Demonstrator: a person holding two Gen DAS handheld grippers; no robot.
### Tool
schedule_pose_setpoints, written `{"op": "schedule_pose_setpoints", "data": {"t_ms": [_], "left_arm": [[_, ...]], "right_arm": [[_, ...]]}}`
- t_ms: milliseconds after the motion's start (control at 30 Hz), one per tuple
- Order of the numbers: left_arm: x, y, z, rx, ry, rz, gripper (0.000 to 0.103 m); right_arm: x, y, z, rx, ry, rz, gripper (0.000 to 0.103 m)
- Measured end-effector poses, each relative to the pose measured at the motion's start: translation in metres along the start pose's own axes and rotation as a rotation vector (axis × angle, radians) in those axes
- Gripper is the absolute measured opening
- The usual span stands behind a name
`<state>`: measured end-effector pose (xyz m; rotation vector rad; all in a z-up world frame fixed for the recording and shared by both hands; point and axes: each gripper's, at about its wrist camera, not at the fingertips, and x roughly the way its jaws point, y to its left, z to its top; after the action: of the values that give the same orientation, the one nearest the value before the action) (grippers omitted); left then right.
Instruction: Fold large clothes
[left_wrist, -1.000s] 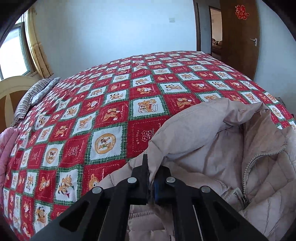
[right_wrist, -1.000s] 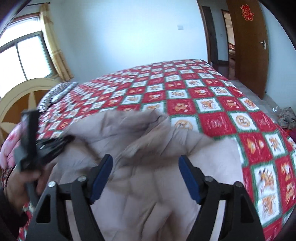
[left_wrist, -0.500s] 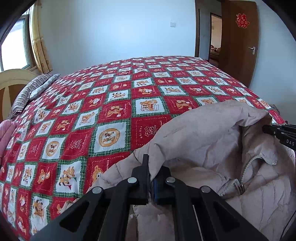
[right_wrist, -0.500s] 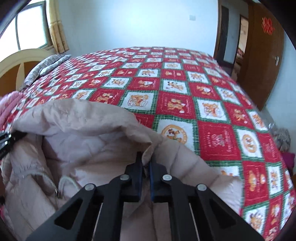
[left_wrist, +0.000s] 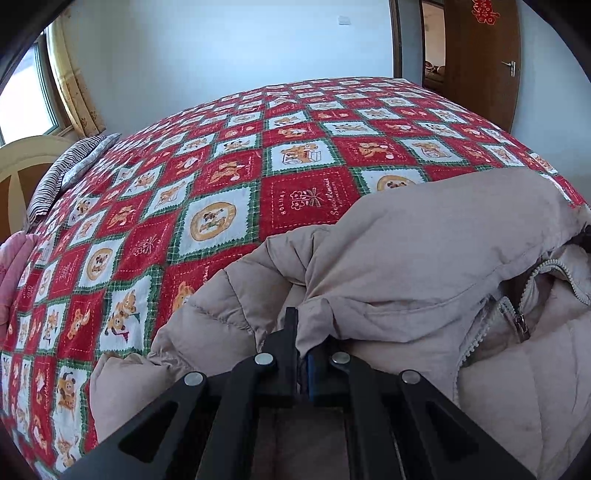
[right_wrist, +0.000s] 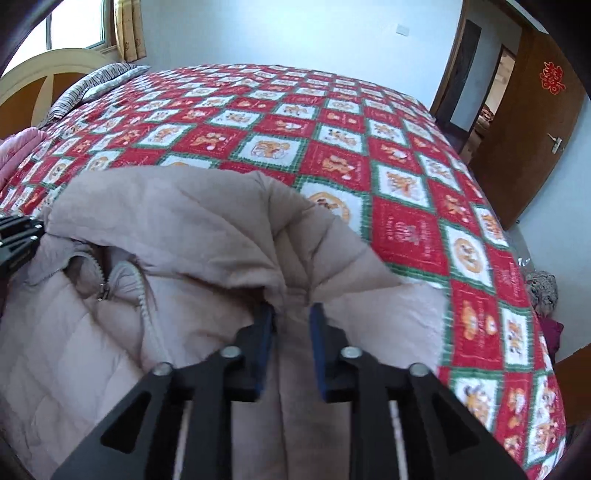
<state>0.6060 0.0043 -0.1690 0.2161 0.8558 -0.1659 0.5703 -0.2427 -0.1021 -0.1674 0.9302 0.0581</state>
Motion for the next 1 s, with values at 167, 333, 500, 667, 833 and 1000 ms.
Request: {"op": "schedule_pose_setpoints", "data": {"t_ms": [167, 333, 500, 667, 833, 1000], "left_arm": [[0.000, -0.005, -0.002, 0.029, -0.022, 0.027, 0.003], [-0.004, -0.011, -0.003, 0.063, -0.034, 0.063, 0.003], [-0.039, -0.011, -0.008, 0.082, -0.109, 0.054, 0.006], [-0.108, -0.014, 0.002, 0.032, -0.301, 0.016, 0.070], [-0.116, -0.029, 0.053, -0.036, -0.408, 0.033, 0.091], [-0.027, -0.056, 0.079, 0.062, -0.207, 0.160, 0.091]], "right_arm": [[-0.040, -0.003, 0.012, 0.126, -0.148, 0.059, 0.033], [-0.003, 0.028, 0.051, 0.141, -0.262, 0.107, 0.078], [0.062, 0.048, 0.055, 0.100, -0.036, 0.137, 0.036], [0.063, 0.050, 0.036, 0.065, -0.053, 0.127, 0.036], [0.060, 0.050, 0.035, 0.055, -0.043, 0.120, 0.036], [0.043, 0.045, 0.033, 0.075, -0.064, 0.131, 0.036]]}}
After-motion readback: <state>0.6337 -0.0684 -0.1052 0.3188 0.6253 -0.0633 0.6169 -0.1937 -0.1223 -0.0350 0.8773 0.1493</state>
